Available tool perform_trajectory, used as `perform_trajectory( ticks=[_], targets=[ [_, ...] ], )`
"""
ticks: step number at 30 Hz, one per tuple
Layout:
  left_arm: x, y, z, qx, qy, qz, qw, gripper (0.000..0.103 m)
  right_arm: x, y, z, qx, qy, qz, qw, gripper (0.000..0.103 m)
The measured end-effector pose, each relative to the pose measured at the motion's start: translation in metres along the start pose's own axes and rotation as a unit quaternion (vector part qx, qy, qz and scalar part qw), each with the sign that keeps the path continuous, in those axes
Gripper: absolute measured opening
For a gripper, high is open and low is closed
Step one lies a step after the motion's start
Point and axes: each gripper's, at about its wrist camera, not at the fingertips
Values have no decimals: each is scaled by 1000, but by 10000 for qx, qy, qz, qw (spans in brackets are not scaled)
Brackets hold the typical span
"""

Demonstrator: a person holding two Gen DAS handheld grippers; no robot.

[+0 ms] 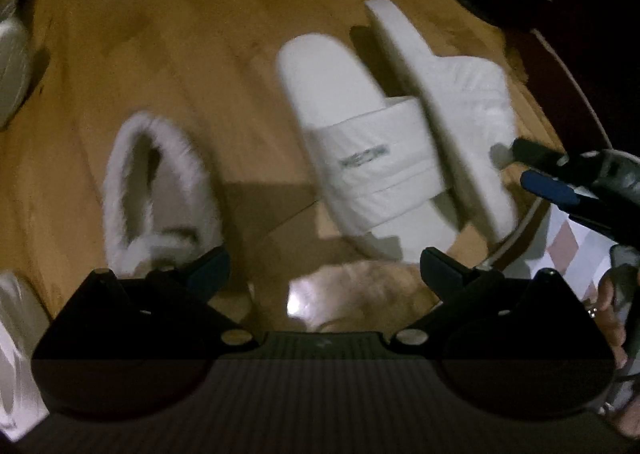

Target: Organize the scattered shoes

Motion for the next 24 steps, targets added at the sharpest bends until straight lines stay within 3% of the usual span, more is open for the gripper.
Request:
perform_trajectory(
  ticks=[2, 4, 6, 8, 9, 10, 12, 13, 15, 17, 20, 22, 24],
  targets=[
    [-3, 21, -8, -372, 1, 77, 9993, 103, 13, -4, -1, 380, 38, 166, 9991, 74],
    [-7, 38, -16, -692, -50, 204, 9974, 103, 24, -4, -2, 568, 80, 211, 9981, 84],
    [-14, 48, -22, -910, -168, 409, 9949, 103, 42, -4, -6, 807, 286, 57, 9963, 90],
    [-17, 54, -26, -1042, -185, 434, 9934, 103, 56, -2, -9, 976, 209, -22, 9950, 89],
    [-16, 58, -27, -1104, -112, 263, 9935, 103, 59, -1, -11, 1006, 127, -32, 9948, 80],
    [-16, 62, -27, -1155, -65, 151, 9932, 103, 61, 0, -12, 957, -8, -53, 9954, 55],
    [-20, 71, -26, -1191, -141, 288, 9924, 103, 62, 7, -13, 616, -318, -88, 9976, 33],
    [-23, 75, -25, -1196, -205, 411, 9918, 103, 58, 13, -13, 418, -475, -117, 9979, 24],
    [-30, 89, -25, -1293, -307, 525, 9897, 103, 47, 31, -12, -376, -957, -392, 9939, 20],
    [-35, 104, -25, -1462, -368, 540, 9871, 103, 36, 47, -13, -1072, -1311, -485, 9844, 19],
    [-40, 127, -28, -1732, -439, 598, 9821, 103, 38, 58, -20, -1905, -1401, -759, 9687, 23],
    [-42, 140, -31, -1909, -482, 673, 9781, 103, 45, 61, -27, -2261, -1172, -1018, 9616, 40],
    [-41, 151, -36, -2097, -475, 678, 9743, 103, 56, 61, -36, -2577, -804, -1182, 9556, 49]
  ],
)
Point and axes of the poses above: each gripper's, at about its wrist camera, not at the fingertips, and x roughly the way its jaws point, y to its left, z to its top, and after that the axes turned 14 degrees about -y, right-handed
